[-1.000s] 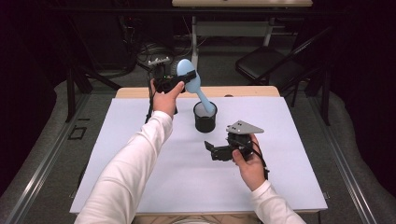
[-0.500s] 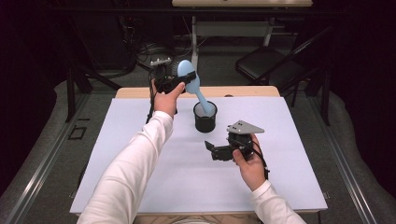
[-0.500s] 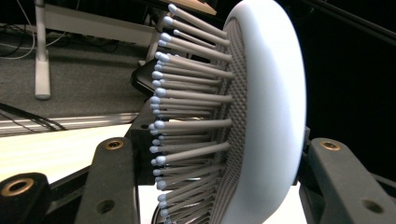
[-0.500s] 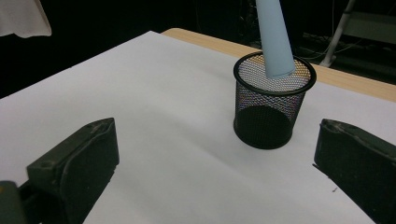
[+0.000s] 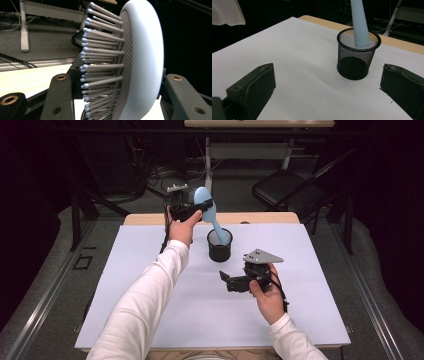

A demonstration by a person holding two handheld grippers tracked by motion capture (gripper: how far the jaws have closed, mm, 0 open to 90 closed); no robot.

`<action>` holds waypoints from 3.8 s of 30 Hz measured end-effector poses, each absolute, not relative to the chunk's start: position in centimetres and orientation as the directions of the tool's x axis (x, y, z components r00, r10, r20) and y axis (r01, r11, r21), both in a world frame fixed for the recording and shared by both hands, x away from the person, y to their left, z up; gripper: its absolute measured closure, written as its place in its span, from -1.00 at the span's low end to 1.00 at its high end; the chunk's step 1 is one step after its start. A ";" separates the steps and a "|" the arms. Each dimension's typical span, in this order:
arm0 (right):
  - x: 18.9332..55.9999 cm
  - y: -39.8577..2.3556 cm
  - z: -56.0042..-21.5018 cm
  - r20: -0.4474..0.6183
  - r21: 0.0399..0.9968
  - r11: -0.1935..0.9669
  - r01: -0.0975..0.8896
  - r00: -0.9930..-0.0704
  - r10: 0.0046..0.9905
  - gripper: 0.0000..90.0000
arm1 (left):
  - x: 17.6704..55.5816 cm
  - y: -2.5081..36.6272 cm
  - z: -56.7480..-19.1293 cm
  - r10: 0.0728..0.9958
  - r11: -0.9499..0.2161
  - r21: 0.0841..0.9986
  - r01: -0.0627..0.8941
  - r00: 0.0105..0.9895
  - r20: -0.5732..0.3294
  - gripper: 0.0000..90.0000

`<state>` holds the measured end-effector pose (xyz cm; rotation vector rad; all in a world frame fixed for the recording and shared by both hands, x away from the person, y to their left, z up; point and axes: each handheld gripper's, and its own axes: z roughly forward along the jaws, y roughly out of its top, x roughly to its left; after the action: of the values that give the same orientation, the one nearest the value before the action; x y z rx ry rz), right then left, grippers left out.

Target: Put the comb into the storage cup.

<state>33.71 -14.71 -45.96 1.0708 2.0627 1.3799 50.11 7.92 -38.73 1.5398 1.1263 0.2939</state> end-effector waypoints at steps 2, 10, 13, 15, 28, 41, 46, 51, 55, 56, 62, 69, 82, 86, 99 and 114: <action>33.7 -14.7 -46.0 0.063 0.910 0.204 0.360 -0.607 0.792 -1.00 | 50.1 7.8 -38.8 0.774 0.104 0.868 0.485 0.508 -0.377 0.07; 33.7 -14.7 -45.9 0.063 0.911 0.203 0.359 -0.608 0.792 -1.00 | 50.2 7.4 -39.1 0.785 0.092 0.873 0.480 0.504 -0.360 0.07; 33.7 -14.7 -45.9 0.064 0.911 0.201 0.359 -0.606 0.793 -1.00 | 50.3 7.3 -39.2 0.792 0.081 0.874 0.480 0.502 -0.349 0.07; 33.7 -14.8 -45.9 0.063 0.912 0.200 0.357 -0.606 0.793 -1.00 | 50.3 7.1 -39.3 0.794 0.075 0.876 0.477 0.503 -0.342 0.07; 33.7 -14.8 -45.8 0.065 0.913 0.199 0.357 -0.608 0.791 -1.00 | 50.4 6.5 -39.8 0.805 0.042 0.881 0.470 0.507 -0.309 0.06; 33.7 -15.0 -45.8 0.062 0.914 0.198 0.354 -0.605 0.794 -1.00 | 50.9 5.9 -40.6 0.816 -0.006 0.885 0.466 0.514 -0.265 0.06; 33.8 -15.2 -45.9 0.070 0.912 0.193 0.362 -0.600 0.797 -1.00 | 50.9 5.6 -40.9 0.821 -0.035 0.885 0.465 0.518 -0.240 0.06; 33.8 -15.3 -45.9 0.067 0.913 0.192 0.361 -0.596 0.800 -1.00 | 50.9 5.5 -41.3 0.824 -0.050 0.883 0.467 0.519 -0.228 0.06; 33.9 -15.4 -46.0 0.067 0.911 0.193 0.364 -0.594 0.801 -1.00 | 50.9 5.5 -41.5 0.827 -0.071 0.883 0.465 0.523 -0.208 0.06; 33.9 -15.5 -46.0 0.068 0.911 0.192 0.364 -0.594 0.802 -1.00 | 50.9 5.5 -41.5 0.826 -0.072 0.882 0.465 0.524 -0.209 0.06; 33.9 -15.5 -46.1 0.070 0.909 0.192 0.370 -0.591 0.804 -1.00 | 50.8 5.4 -41.7 0.826 -0.087 0.883 0.462 0.529 -0.194 0.06; 33.9 -15.5 -46.2 0.067 0.909 0.194 0.370 -0.588 0.806 -1.00 | 50.8 5.4 -41.9 0.826 -0.096 0.881 0.463 0.531 -0.189 0.06; 33.9 -15.7 -46.1 0.078 0.908 0.185 0.376 -0.585 0.807 -1.00 | 51.0 5.1 -42.4 0.827 -0.103 0.876 0.471 0.530 -0.188 0.06; 33.9 -15.6 -46.1 0.076 0.908 0.186 0.374 -0.586 0.807 -1.00 | 50.9 5.0 -42.5 0.827 -0.114 0.875 0.470 0.533 -0.178 0.06; 33.9 -15.8 -46.0 0.073 0.910 0.186 0.371 -0.584 0.808 -1.00 | 50.9 4.3 -43.3 0.822 -0.135 0.872 0.471 0.544 -0.166 0.06; 33.9 -15.8 -46.0 0.073 0.911 0.183 0.370 -0.581 0.810 -1.00 | 50.8 3.9 -43.7 0.818 -0.154 0.878 0.454 0.556 -0.144 0.03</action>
<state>33.93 -15.83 -46.02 1.1073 2.0360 1.3767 50.80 3.87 -43.67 1.7907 1.0515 0.4561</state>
